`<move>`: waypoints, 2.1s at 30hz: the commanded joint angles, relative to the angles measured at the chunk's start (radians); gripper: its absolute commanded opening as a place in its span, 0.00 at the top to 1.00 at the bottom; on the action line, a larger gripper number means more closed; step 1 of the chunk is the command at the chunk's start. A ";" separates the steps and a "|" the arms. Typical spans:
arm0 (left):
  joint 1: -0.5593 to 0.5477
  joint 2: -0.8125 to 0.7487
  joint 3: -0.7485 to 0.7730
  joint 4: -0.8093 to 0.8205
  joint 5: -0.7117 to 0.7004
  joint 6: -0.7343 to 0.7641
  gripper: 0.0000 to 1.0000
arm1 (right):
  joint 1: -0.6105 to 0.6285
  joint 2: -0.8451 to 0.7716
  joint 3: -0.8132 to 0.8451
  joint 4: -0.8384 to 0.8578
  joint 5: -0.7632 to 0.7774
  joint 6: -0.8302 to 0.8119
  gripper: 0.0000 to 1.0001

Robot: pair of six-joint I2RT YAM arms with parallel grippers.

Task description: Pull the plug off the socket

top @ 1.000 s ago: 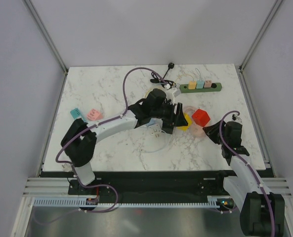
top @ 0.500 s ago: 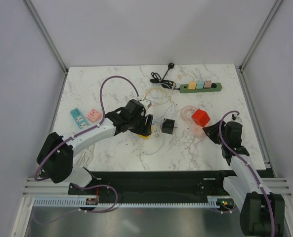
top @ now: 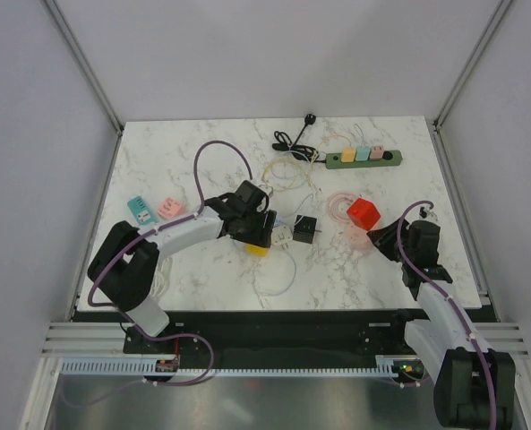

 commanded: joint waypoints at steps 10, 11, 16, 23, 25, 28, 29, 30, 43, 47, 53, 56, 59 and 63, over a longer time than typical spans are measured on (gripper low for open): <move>0.011 -0.062 0.083 0.011 -0.006 -0.022 0.00 | -0.001 0.033 -0.036 -0.058 -0.010 -0.070 1.00; 0.012 -0.071 0.094 0.010 -0.003 -0.020 0.00 | -0.001 0.033 -0.036 -0.058 -0.012 -0.072 1.00; 0.012 -0.172 0.134 0.002 0.031 -0.024 0.00 | -0.001 0.033 -0.037 -0.052 -0.020 -0.073 1.00; -0.018 -0.139 0.270 0.088 0.340 0.013 0.02 | -0.001 0.037 -0.039 -0.047 -0.026 -0.075 1.00; -0.057 -0.096 0.336 0.095 0.333 0.033 0.02 | -0.001 0.038 -0.040 -0.047 -0.027 -0.075 1.00; -0.127 0.004 0.411 0.123 0.271 0.042 0.02 | -0.001 0.033 -0.040 -0.046 -0.030 -0.073 1.00; -0.153 0.052 0.428 0.131 0.228 0.038 0.02 | 0.001 0.029 -0.044 -0.047 -0.032 -0.072 1.00; -0.164 0.085 0.444 0.146 0.215 0.033 0.02 | -0.001 0.027 -0.042 -0.047 -0.035 -0.072 1.00; -0.232 0.441 0.730 0.244 0.186 0.065 0.00 | -0.001 0.009 -0.048 -0.056 -0.067 -0.065 1.00; -0.232 0.504 0.778 0.247 0.192 0.095 0.00 | -0.001 0.007 -0.048 -0.052 -0.072 -0.067 1.00; -0.232 0.583 0.836 0.247 0.177 0.116 0.00 | 0.001 0.010 -0.048 -0.052 -0.076 -0.068 1.00; -0.232 0.616 0.859 0.249 0.172 0.127 0.00 | 0.001 0.009 -0.048 -0.052 -0.079 -0.068 1.00; -0.232 0.645 0.887 0.250 0.198 0.127 0.00 | 0.001 0.006 -0.047 -0.052 -0.081 -0.068 1.00; -0.232 0.674 0.910 0.261 0.258 0.119 0.00 | -0.001 0.007 -0.045 -0.052 -0.081 -0.070 1.00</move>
